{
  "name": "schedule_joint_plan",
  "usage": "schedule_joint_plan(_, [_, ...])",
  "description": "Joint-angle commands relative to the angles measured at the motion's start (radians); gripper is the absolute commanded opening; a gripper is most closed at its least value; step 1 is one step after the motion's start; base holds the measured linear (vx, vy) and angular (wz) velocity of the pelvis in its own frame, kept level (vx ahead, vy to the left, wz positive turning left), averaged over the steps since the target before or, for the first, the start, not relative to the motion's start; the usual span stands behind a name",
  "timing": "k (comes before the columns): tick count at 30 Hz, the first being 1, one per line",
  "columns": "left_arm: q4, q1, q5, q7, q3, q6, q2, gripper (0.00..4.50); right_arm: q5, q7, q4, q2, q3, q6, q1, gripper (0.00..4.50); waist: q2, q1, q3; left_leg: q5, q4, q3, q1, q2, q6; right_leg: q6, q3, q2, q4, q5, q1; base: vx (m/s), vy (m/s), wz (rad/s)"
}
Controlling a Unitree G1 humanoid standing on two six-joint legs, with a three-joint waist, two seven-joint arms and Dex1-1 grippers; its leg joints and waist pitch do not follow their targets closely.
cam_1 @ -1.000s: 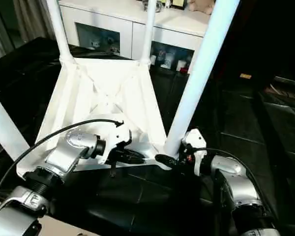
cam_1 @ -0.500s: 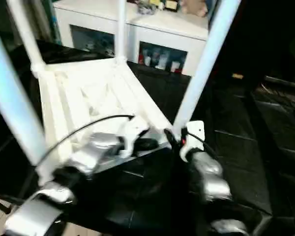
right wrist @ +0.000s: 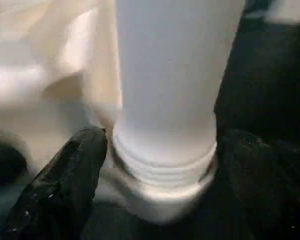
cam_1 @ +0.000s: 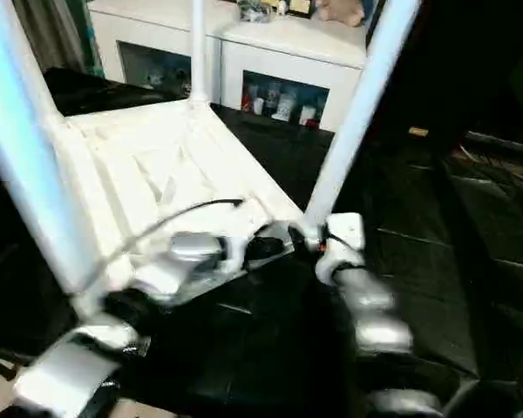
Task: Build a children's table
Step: Rotate leg to tighten
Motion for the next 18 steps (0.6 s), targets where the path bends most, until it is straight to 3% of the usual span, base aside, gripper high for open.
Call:
schedule_joint_plan(1, [0.017, 0.045, 0.012, -0.086, -0.035, 0.028, 0.036, 0.00, 0.015, 0.150, -0.056, -0.048, 0.046, 0.038, 0.021, 3.85, 0.001, 0.008, -0.045, -0.324, -0.068, 0.005, 0.001, 0.013, 0.064, -0.179, 0.012, -0.025, -0.078, -0.200, 0.037, 0.000, 0.000, 0.00])
schedule_joint_plan(3, [-0.009, 0.060, -0.003, -0.158, -0.043, 0.023, 0.065, 0.00, -0.006, 0.224, -0.076, -0.096, 0.079, 0.019, 0.041, 3.85, -0.002, 0.007, -0.044, -0.282, -0.065, 0.006, -0.003, 0.014, 0.072, -0.201, 0.012, -0.025, -0.070, -0.136, 0.040, 0.000, 0.000, 0.00])
schedule_joint_plan(4, [-0.025, 0.069, -0.013, -0.198, -0.049, 0.017, 0.081, 0.00, -0.011, 0.255, -0.083, -0.117, 0.089, 0.012, 0.048, 3.85, -0.009, 0.009, -0.044, -0.266, -0.063, 0.008, -0.002, 0.014, 0.080, -0.212, 0.011, -0.025, -0.067, -0.123, 0.042, 0.000, 0.000, 0.00])
schedule_joint_plan(11, [-0.164, 0.124, -0.078, -0.425, -0.080, 0.039, 0.169, 0.00, 0.040, 0.423, -0.145, -0.183, 0.101, 0.042, 0.067, 3.85, -0.010, 0.007, -0.041, -0.277, -0.064, 0.011, 0.007, 0.020, 0.088, -0.248, 0.013, -0.025, -0.063, -0.130, 0.037, 0.000, 0.000, 0.00])
schedule_joint_plan(16, [-0.188, 0.134, -0.084, -0.448, -0.085, 0.051, 0.178, 0.00, 0.064, 0.454, -0.157, -0.175, 0.099, 0.033, 0.059, 3.85, -0.009, 0.019, -0.040, -0.287, -0.063, 0.013, 0.014, 0.022, 0.079, -0.245, 0.014, -0.028, -0.064, -0.144, 0.032, 0.000, 0.000, 0.00])
schedule_joint_plan(18, [-0.195, 0.138, -0.085, -0.451, -0.087, 0.054, 0.179, 0.00, 0.063, 0.461, -0.158, -0.175, 0.103, 0.036, 0.058, 3.85, -0.013, 0.024, -0.040, -0.279, -0.064, 0.012, 0.010, 0.021, 0.069, -0.238, 0.014, -0.028, -0.062, -0.148, 0.036, 0.000, 0.000, 0.00])
